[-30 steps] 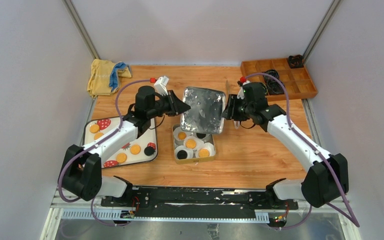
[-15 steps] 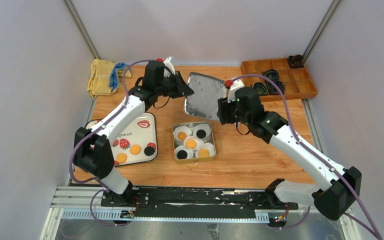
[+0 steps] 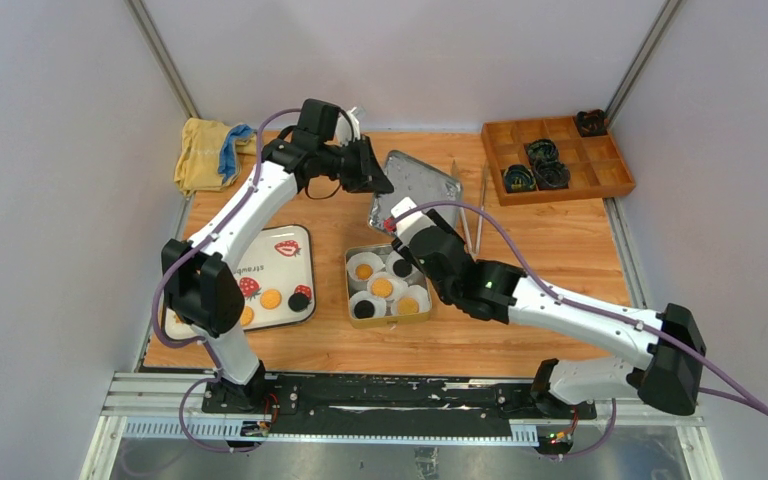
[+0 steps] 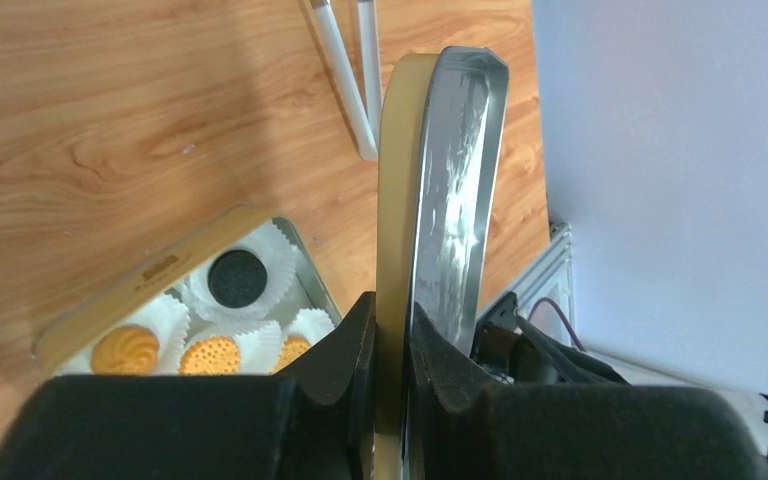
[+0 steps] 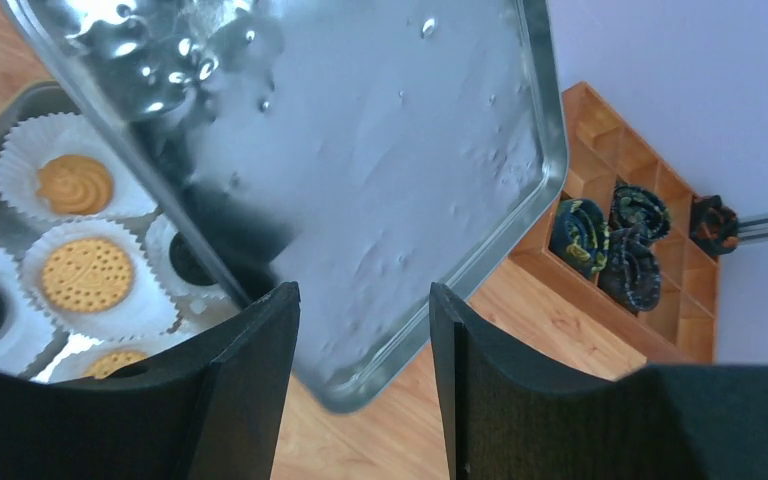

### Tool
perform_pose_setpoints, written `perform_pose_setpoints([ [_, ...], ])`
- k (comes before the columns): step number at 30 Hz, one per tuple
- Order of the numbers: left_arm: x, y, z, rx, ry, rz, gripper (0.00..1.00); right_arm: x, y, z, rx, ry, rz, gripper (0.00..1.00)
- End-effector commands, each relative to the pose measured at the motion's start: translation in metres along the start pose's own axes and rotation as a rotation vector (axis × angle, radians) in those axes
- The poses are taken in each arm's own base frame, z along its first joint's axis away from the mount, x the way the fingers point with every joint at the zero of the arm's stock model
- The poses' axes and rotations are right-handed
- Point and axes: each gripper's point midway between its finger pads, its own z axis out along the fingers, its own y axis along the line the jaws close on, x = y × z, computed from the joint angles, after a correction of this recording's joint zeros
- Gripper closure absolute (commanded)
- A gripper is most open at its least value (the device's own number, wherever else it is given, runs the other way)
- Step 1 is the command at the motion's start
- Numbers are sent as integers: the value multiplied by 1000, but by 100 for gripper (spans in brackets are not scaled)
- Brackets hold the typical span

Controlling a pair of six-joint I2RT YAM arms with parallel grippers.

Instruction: Pack the cookies

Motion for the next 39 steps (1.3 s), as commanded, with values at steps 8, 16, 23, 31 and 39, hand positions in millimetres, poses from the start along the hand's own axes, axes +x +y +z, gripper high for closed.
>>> perform_pose_setpoints([
  [8, 6, -11, -8, 69, 71, -58, 87, -12, 31, -4, 79, -54, -107, 45],
  [16, -3, 11, 1, 34, 68, -82, 87, -33, 39, -25, 98, -87, -138, 46],
  [23, -5, 13, -1, 36, 64, -95, 88, -22, 46, -16, 112, -59, -158, 45],
  [31, 3, -1, -21, 63, 53, -89, 87, -11, 45, 12, 148, -39, -148, 46],
  [39, 19, -5, -35, 81, 63, -78, 87, -7, 15, 29, 229, -24, -91, 58],
])
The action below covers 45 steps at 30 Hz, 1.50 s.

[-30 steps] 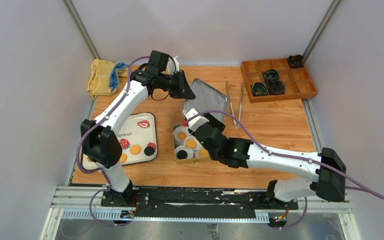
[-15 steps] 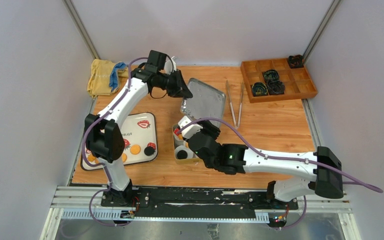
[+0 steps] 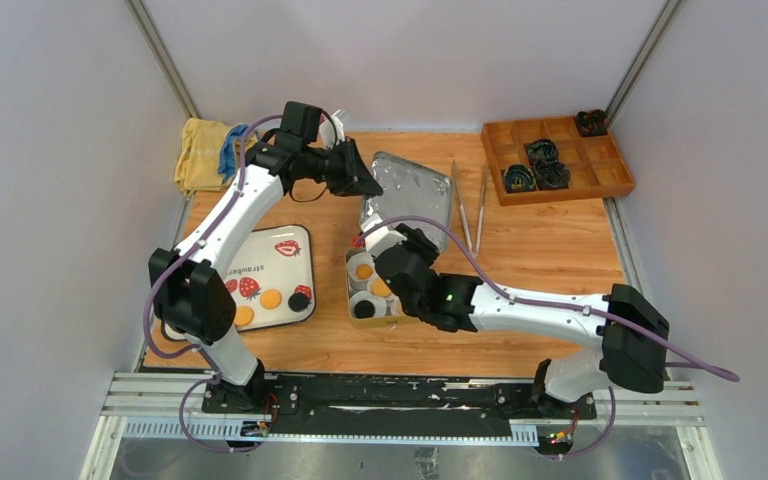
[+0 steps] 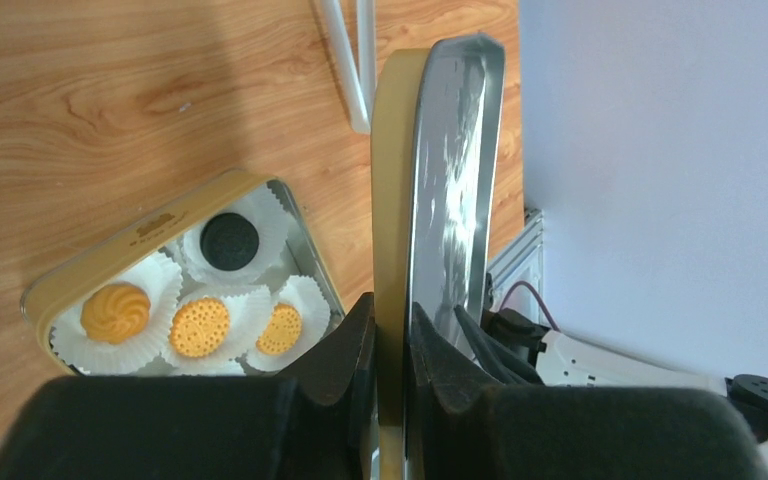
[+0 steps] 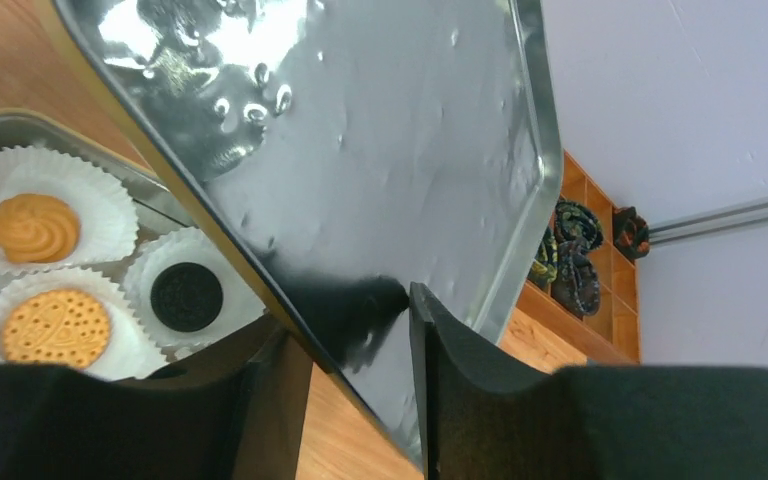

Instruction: Pack the cookies

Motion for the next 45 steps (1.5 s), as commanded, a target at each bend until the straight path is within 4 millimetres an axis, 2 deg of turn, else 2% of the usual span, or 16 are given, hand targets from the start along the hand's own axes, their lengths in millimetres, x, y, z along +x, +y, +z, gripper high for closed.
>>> perform_pose_setpoints([
  [1, 14, -13, -14, 56, 24, 3, 86, 2, -16, 11, 63, -4, 40, 62],
  [6, 16, -8, -11, 50, 34, 9, 84, -6, -20, 12, 59, -24, 43, 85],
  [9, 14, -4, -6, 43, 39, 3, 74, -10, -18, 10, 33, -29, 63, 99],
  [15, 2, -6, 2, 61, 5, 13, 37, -5, -21, 7, 30, -2, 77, 100],
  [18, -11, -6, 1, 47, -52, 3, 27, -4, -28, 3, 7, 6, 126, 100],
  [20, -29, -9, -4, 59, -130, 9, 22, 0, -31, -1, -44, 22, 176, 100],
  [24, -66, 3, -21, -10, -292, -4, 20, -5, -44, -14, -151, -1, 294, 100],
  [27, -80, 4, -32, -9, -366, -3, 20, -15, -59, -26, -273, -34, 410, 100],
  [28, -82, 4, -36, -11, -385, 6, 20, -22, -59, -33, -350, -53, 470, 100],
  [29, -81, 5, -37, -15, -394, 17, 20, -27, -68, -36, -375, -67, 526, 100],
  [31, -77, 9, -37, -20, -403, 29, 20, -44, -74, -50, -510, -121, 627, 100],
  [36, -60, 22, -26, 14, -389, 55, 20, -73, -81, -75, -812, -193, 850, 100],
  [38, -54, 18, -26, 73, -409, 77, 21, -80, -82, -79, -924, -214, 962, 100],
  [42, -47, 5, -37, 190, -500, 140, 21, -80, -88, -78, -1134, -245, 1150, 100],
  [45, -45, 4, -50, 175, -565, 195, 21, -72, -90, -71, -1228, -236, 1259, 100],
])
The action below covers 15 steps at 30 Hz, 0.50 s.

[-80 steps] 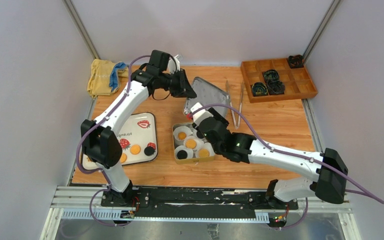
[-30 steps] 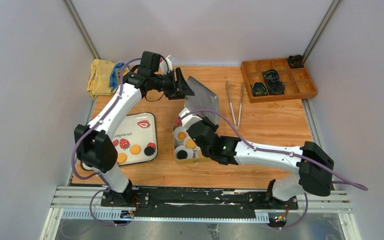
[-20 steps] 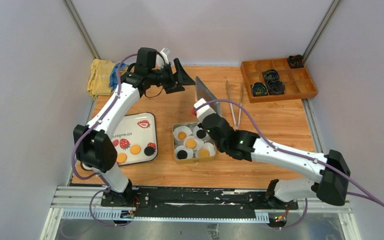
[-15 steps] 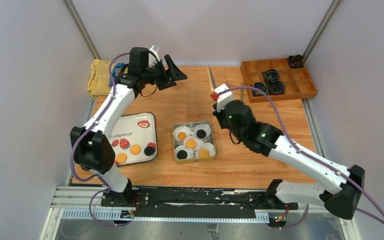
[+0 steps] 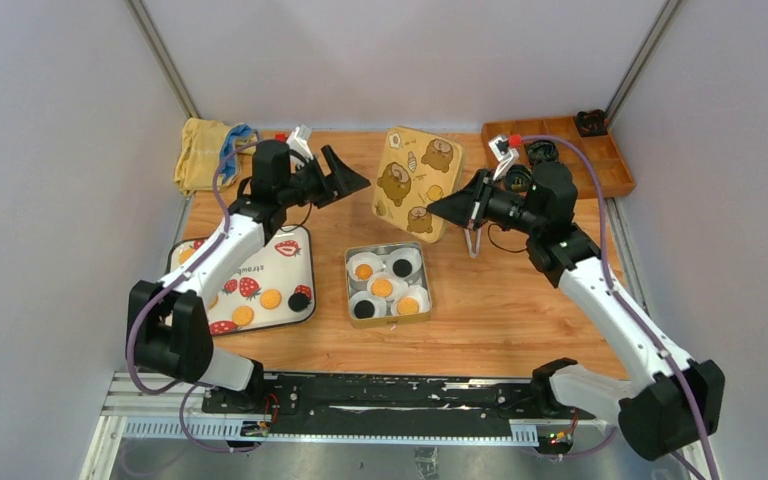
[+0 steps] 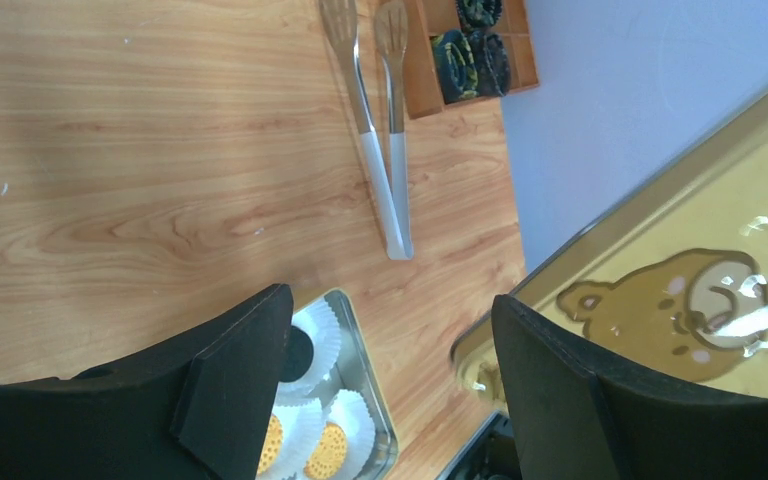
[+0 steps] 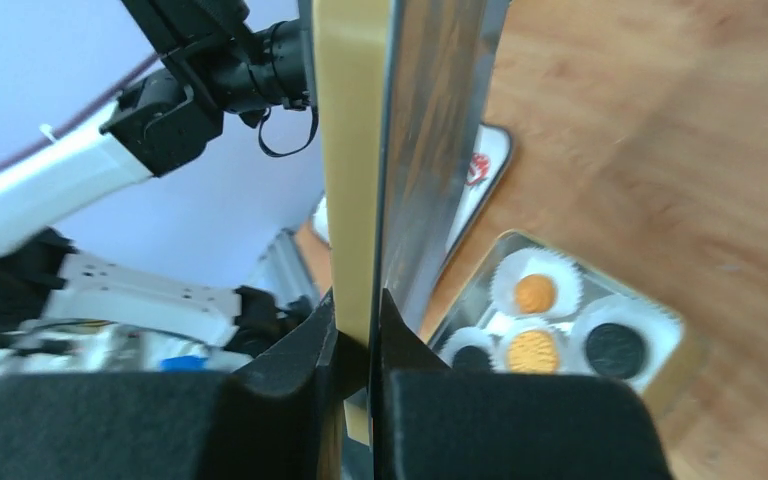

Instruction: Pack the cookies

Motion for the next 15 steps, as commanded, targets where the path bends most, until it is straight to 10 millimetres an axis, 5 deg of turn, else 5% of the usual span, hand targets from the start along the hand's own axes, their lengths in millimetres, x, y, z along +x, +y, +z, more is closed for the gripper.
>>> perform_pose_setpoints([
  [1, -32, -43, -24, 139, -181, 154, 21, 3, 27, -9, -300, 64, 217, 100],
  [11, -6, -34, -41, 152, -185, 141, 20, 33, 8, -2, -484, 139, 519, 100],
  [15, 11, -22, -51, 128, -184, 122, 21, 67, -7, -3, -497, 275, 636, 100],
])
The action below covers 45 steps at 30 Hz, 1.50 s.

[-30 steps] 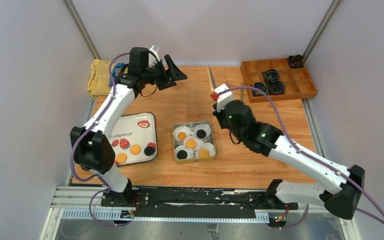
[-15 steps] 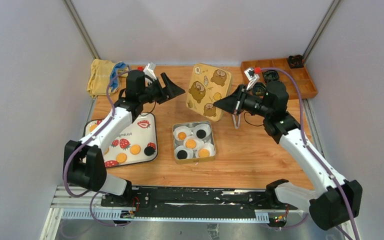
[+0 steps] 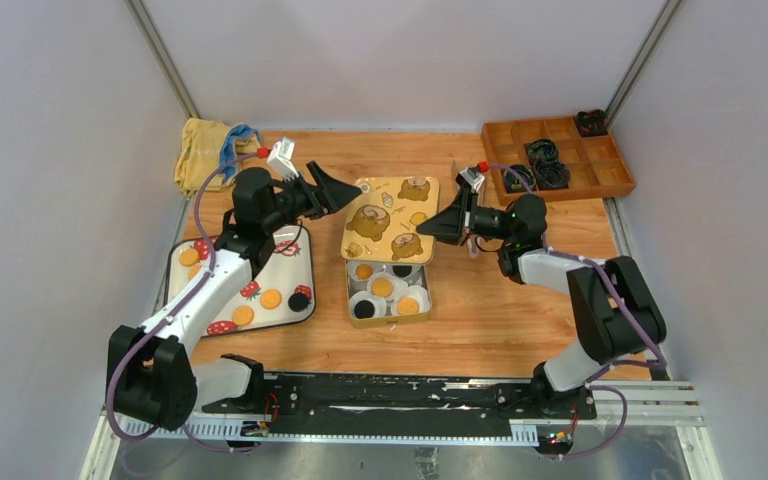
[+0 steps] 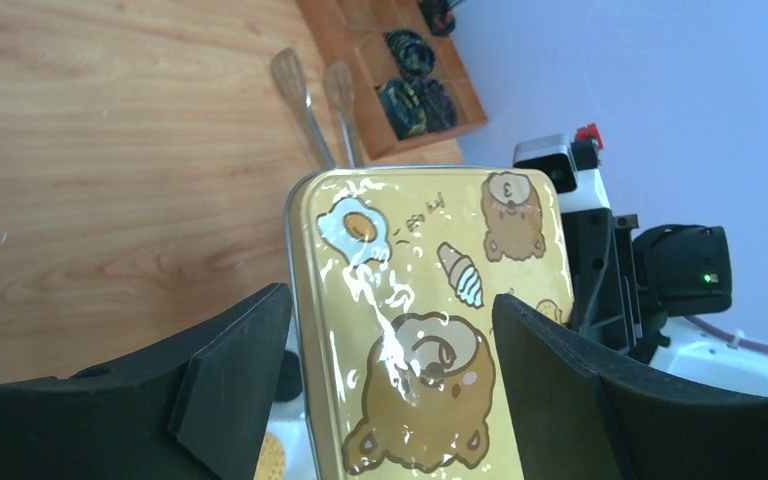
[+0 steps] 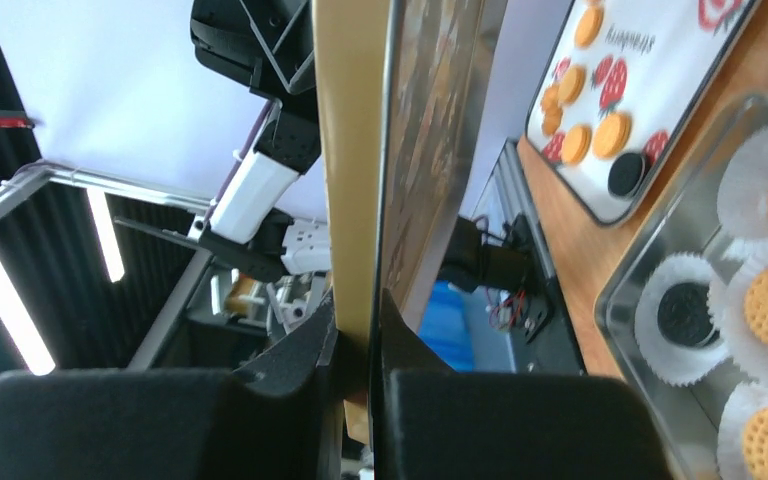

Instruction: Pack the cookies

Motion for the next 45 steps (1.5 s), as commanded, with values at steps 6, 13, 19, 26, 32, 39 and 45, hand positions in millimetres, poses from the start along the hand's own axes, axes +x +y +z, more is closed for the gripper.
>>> perform_pose_setpoints([
  [6, 36, 12, -38, -36, -5, -14, 21, 49, -19, -21, -36, 178, 99, 100],
  [13, 61, 31, -61, -116, 9, -12, 21, 81, -71, -35, 73, 215, 225, 100],
  [19, 72, 38, -69, -141, 20, -11, 21, 99, -127, -46, 265, 223, 204, 100],
  [26, 73, 39, -67, -144, 29, -5, 21, 95, -145, -56, 464, 257, 174, 97],
  [32, 79, 44, -67, -156, 38, -6, 21, 104, -161, -69, 585, 263, 188, 76],
  [39, 85, 54, -66, -189, 52, -9, 21, 101, -161, -83, 709, 261, 122, 42],
  [45, 92, 57, -71, -211, 69, -9, 21, 95, -166, -84, 748, 241, 120, 38],
])
